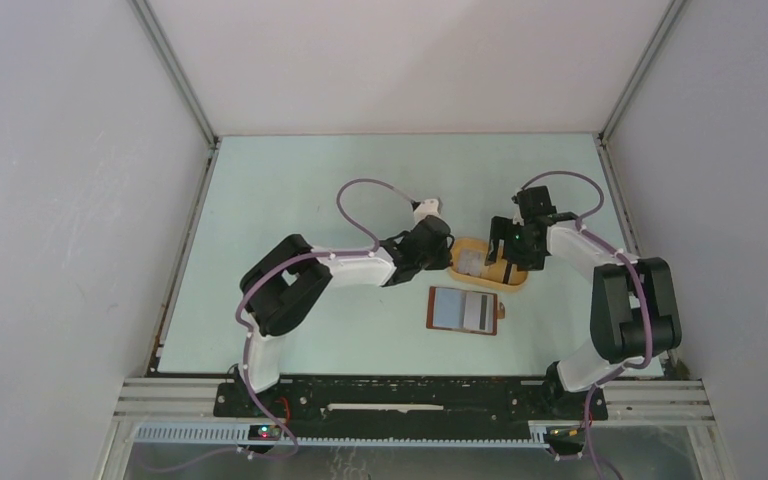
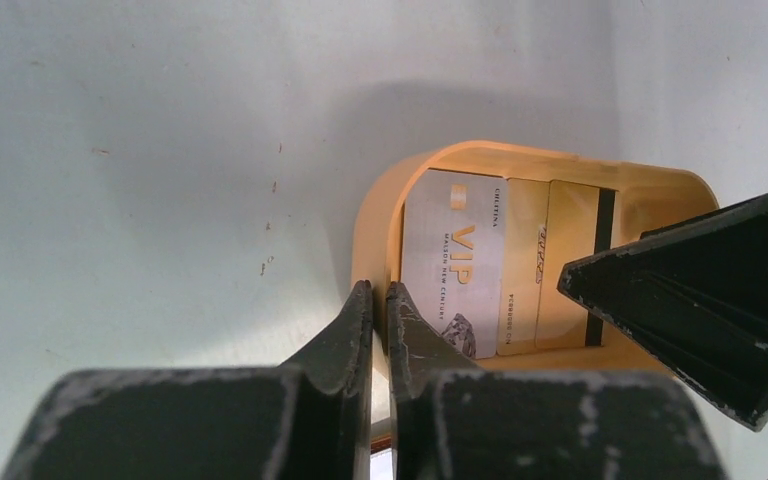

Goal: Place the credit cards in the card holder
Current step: Pick up the credit card from the storage box.

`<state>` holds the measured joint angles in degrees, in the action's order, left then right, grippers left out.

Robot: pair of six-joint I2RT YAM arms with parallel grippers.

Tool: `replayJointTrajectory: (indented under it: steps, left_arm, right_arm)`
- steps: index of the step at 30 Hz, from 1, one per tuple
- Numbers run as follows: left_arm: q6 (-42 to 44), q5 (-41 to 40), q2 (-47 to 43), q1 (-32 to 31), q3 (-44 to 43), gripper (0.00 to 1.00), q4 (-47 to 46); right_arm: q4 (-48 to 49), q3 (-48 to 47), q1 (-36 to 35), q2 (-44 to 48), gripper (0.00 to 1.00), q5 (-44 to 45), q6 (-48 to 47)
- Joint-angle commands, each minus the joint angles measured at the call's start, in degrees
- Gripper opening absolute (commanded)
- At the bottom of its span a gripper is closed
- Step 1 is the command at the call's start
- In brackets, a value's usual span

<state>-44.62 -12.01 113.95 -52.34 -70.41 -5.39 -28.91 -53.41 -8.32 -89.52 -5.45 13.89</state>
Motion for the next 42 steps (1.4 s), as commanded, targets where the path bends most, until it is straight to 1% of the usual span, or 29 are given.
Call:
replayJointTrajectory:
  steps: [1, 8, 13, 19, 28, 32, 35, 39, 42]
  left_arm:
    - [-4.56, -7.07, -2.94, -1.59, 1.29, 0.0, -1.82]
    - [-6.44, -11.05, -1.61, -2.91, -0.03, 0.0, -0.71]
    - [-6.19, -10.87, -1.14, -3.36, -1.09, 0.0, -0.51]
    - [-6.17, -8.89, -0.2, -3.54, -1.93, 0.0, -0.41]
    - [-6.51, -8.75, 0.01, -3.56, -2.23, 0.0, -0.41]
    - [-7.01, -8.31, 0.32, -3.56, -2.44, 0.0, -0.41]
    - [-7.06, -8.12, 0.34, -3.56, -2.45, 0.0, -0.35]
    - [-7.06, -8.54, 0.26, -3.52, -2.34, 0.0, 0.08]
    - [-7.06, -8.73, 0.37, -3.39, -2.36, 0.0, 0.28]
  right_arm:
    - [0.05, -2.94, -0.27, -1.32, 0.89, -0.16, 2.5]
    - [0.3, -3.9, -0.47, -4.32, 0.92, 0.34, 3.54]
    - [-0.02, -5.25, -0.47, -7.5, 0.9, -1.91, 3.77]
    - [0.53, -6.63, -0.38, -9.41, 0.87, -8.79, 4.24]
    - [1.19, -8.11, -0.46, -12.56, 0.84, -18.55, 5.46]
    - [1.22, -8.58, -0.47, -13.86, 0.83, -20.65, 5.96]
    - [1.1, -8.89, -0.35, -14.57, 0.81, -22.74, 6.07]
    - [1.14, -8.9, 0.17, -13.21, 0.78, -25.47, 5.98]
    - [1.0, -8.91, 0.94, -12.09, 0.77, -27.07, 6.01]
